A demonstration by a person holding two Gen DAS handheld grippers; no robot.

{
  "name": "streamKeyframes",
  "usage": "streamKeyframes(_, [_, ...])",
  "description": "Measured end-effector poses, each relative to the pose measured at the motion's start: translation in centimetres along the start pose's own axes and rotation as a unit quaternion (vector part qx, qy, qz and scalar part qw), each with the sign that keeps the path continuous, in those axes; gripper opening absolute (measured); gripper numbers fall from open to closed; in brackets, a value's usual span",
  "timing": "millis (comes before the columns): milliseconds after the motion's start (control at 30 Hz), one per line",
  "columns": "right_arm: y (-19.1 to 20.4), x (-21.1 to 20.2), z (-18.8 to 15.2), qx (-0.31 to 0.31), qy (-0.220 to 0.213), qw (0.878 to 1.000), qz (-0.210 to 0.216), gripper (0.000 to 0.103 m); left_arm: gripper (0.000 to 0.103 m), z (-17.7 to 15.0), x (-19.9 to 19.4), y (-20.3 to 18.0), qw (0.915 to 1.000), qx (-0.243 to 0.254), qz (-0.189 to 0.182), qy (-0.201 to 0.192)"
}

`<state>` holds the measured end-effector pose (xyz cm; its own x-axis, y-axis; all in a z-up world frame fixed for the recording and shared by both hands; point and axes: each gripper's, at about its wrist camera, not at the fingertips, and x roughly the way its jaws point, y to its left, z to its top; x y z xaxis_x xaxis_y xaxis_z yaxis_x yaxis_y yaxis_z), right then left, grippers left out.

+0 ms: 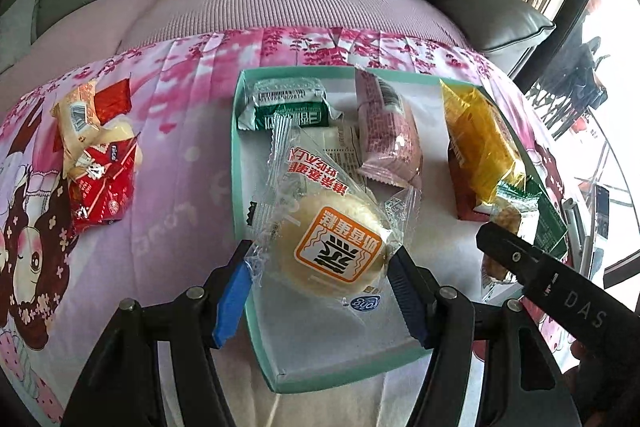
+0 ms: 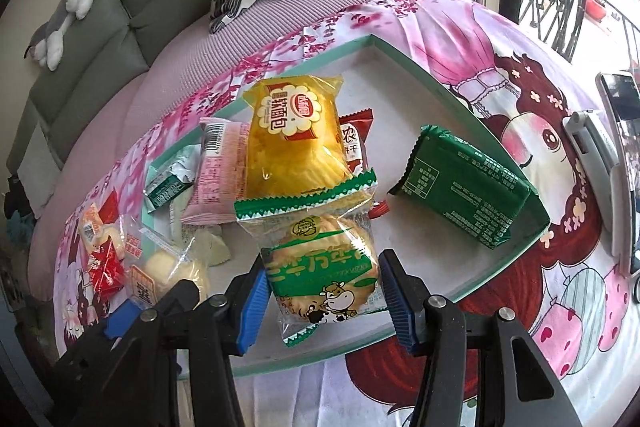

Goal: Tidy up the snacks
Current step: 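Carry both bun packets over the white tray and open both tools to release, then move both tools back over the remaining snack pile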

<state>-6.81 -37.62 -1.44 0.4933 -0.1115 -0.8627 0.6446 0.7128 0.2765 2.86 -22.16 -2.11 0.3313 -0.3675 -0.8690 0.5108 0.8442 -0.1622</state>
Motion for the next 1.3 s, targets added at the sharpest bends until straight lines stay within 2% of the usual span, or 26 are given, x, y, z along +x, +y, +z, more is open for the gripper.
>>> streamKeyframes(300, [0.2, 0.1, 0.0, -0.002, -0.003, 1.000, -0.010, 0.057, 0.074, 0.0, -0.4, 0.2, 0.9999, -0.001, -0.015, -0.001])
streamKeyframes(500, [0.0, -0.1, 0.2, -0.001, -0.008, 1.000, -0.015, 0.066, 0.076, 0.1, -1.2, 0.5, 0.9999, -0.003, -0.010, -0.012])
streamKeyframes(800, [0.9, -0.2, 0.1, -0.018, -0.007, 1.000, -0.018, 0.072, 0.077, 0.6, -2.8, 4.1, 0.9973, -0.061, 0.021, -0.035])
streamKeyframes(867, [1.3, -0.3, 0.0, -0.024, -0.009, 0.999, -0.020, 0.076, 0.077, 0.5, -2.9, 5.6, 0.9950, -0.086, 0.038, -0.034])
streamKeyframes(933, [1.8, -0.6, -0.1, -0.031, -0.014, 0.999, -0.020, 0.086, 0.080, 0.5, -2.9, 6.8, 0.9922, -0.109, 0.053, -0.031])
streamKeyframes(1000, [2.5, -0.8, -0.2, -0.041, -0.019, 0.999, -0.018, 0.087, 0.087, 0.4, -3.0, 8.4, 0.9877, -0.138, 0.068, -0.028])
streamKeyframes(1167, [3.7, -1.0, -0.5, -0.053, -0.023, 0.998, -0.020, 0.089, 0.088, -0.1, -3.6, 11.1, 0.9771, -0.188, 0.095, -0.031])
streamKeyframes(1300, [4.2, -1.7, -0.6, -0.059, -0.039, 0.997, -0.026, 0.098, 0.089, -0.8, -4.0, 13.1, 0.9666, -0.224, 0.119, -0.032])
